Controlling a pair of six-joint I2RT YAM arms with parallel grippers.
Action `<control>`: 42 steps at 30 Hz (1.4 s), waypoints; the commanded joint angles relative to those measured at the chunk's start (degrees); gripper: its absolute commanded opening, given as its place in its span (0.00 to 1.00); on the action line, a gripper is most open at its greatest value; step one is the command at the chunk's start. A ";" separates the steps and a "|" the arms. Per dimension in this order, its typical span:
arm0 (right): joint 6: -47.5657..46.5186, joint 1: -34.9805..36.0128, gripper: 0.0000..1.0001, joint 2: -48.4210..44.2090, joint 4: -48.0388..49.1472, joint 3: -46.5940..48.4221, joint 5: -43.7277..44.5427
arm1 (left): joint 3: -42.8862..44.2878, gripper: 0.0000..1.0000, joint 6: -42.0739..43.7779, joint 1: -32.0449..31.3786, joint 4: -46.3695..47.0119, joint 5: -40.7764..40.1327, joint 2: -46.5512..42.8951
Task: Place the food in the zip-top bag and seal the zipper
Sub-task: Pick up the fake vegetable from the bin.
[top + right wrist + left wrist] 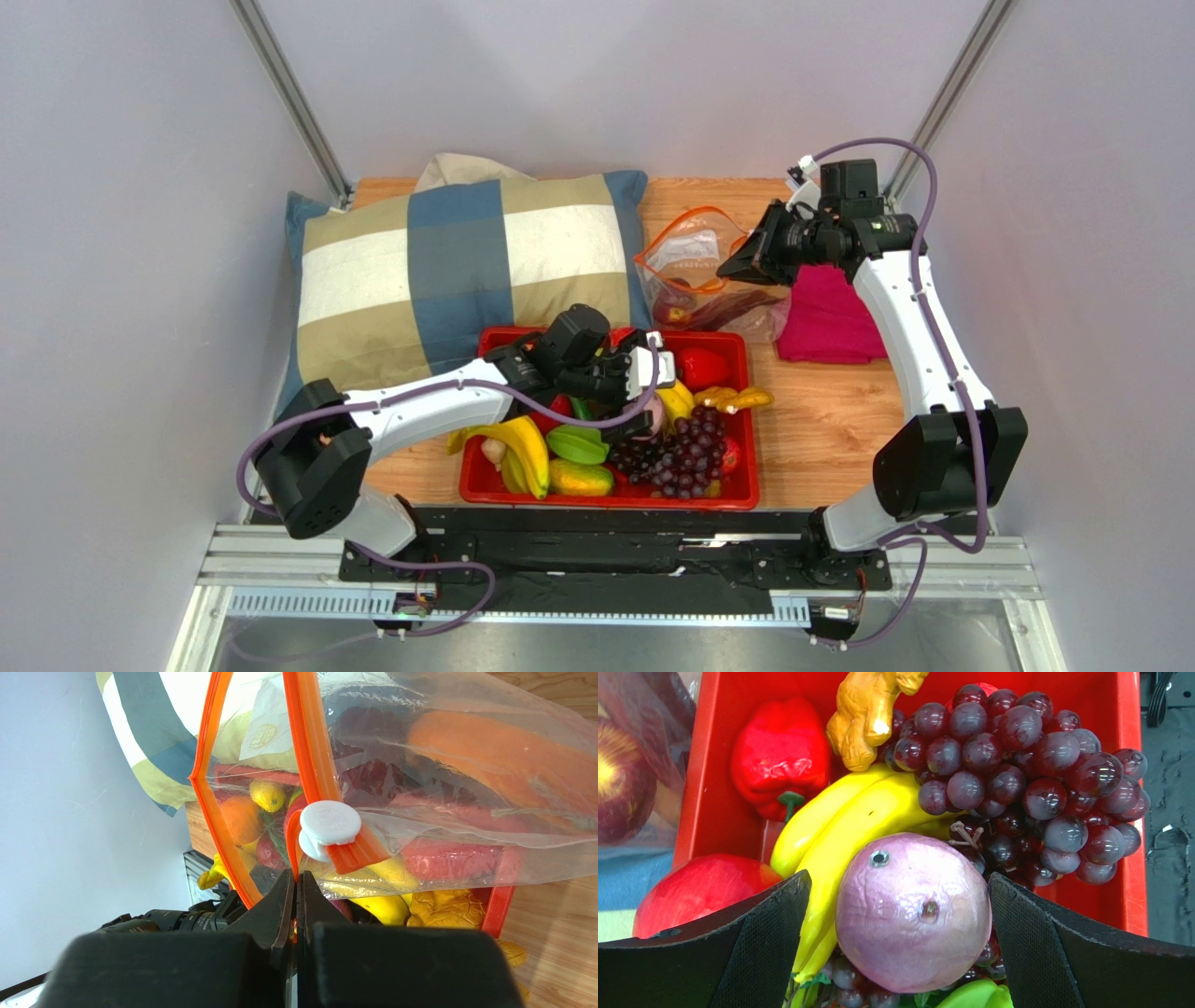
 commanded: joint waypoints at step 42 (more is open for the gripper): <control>-0.20 0.43 0.00 0.74 0.59 0.81 -1.23 | 4.17 0.69 3.31 -2.22 -6.74 3.39 -11.57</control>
